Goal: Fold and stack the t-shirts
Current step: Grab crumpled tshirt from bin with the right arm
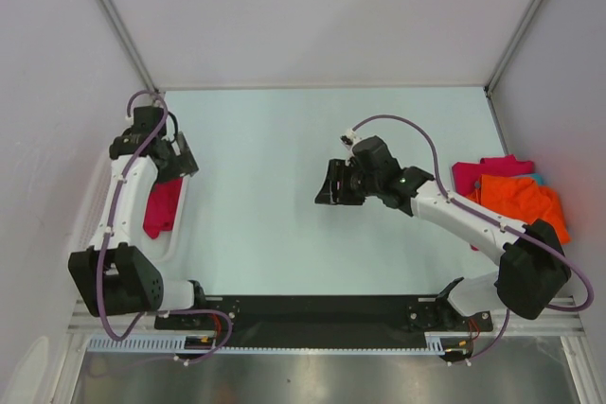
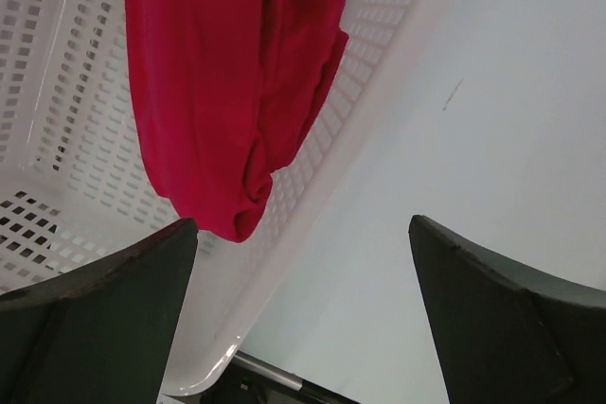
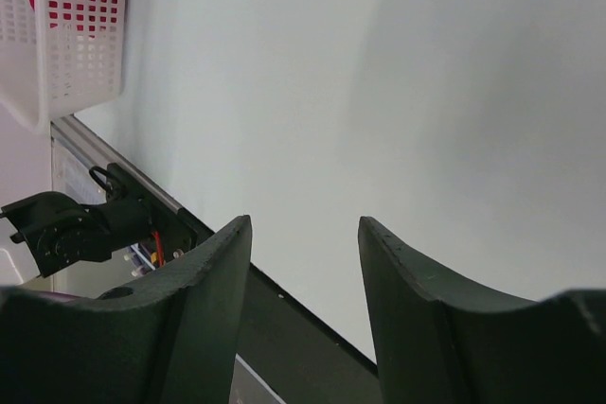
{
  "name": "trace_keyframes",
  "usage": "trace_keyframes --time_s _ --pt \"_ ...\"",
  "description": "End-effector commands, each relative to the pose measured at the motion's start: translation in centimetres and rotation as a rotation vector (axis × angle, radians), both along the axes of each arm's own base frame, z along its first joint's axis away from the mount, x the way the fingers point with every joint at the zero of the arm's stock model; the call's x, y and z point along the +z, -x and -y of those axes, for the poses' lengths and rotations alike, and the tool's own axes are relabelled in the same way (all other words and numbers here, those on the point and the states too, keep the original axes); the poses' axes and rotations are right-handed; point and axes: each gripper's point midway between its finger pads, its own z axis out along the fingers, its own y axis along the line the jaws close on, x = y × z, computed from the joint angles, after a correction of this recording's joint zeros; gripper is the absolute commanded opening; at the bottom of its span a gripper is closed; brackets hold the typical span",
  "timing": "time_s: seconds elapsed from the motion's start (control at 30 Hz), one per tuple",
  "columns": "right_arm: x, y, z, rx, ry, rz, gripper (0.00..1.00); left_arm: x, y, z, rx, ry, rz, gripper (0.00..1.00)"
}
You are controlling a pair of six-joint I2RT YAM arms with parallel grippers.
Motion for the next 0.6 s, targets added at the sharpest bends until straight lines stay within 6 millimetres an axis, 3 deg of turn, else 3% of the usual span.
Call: trace_keyframes --time_s 0.0,0.13,0.33,0.43,0.53,0.57 --pt "2.0 -0.3 -0.1 0.014 -0.045 0.058 0.54 -0.8 -0.3 -1.3 0.038 -0.050 -0.043 0.99" --pt "2.1 -0.5 0.3 0.002 -0.044 0.063 0.54 -4.0 -0.2 0.8 0.007 0.056 -0.082 1.00" --pt "2.0 -0.7 0.9 -0.012 -0.042 0.064 0.54 -8.8 1.5 2.0 0.027 0.079 -0.186 0.99" --pt "1.8 -0.8 1.1 -0.017 -0.042 0.059 0.54 -10.5 1.9 2.5 0.038 0.105 -0.210 0.93" --pt "1.6 -0.9 1.4 -0.022 -0.039 0.057 0.54 -11.6 1.7 3.7 0.003 0.166 -0.212 0.45" --pt "1.5 -0.9 1.4 -0.024 -0.039 0.057 0.54 -11.8 1.7 4.1 -0.001 0.185 -0.215 0.07"
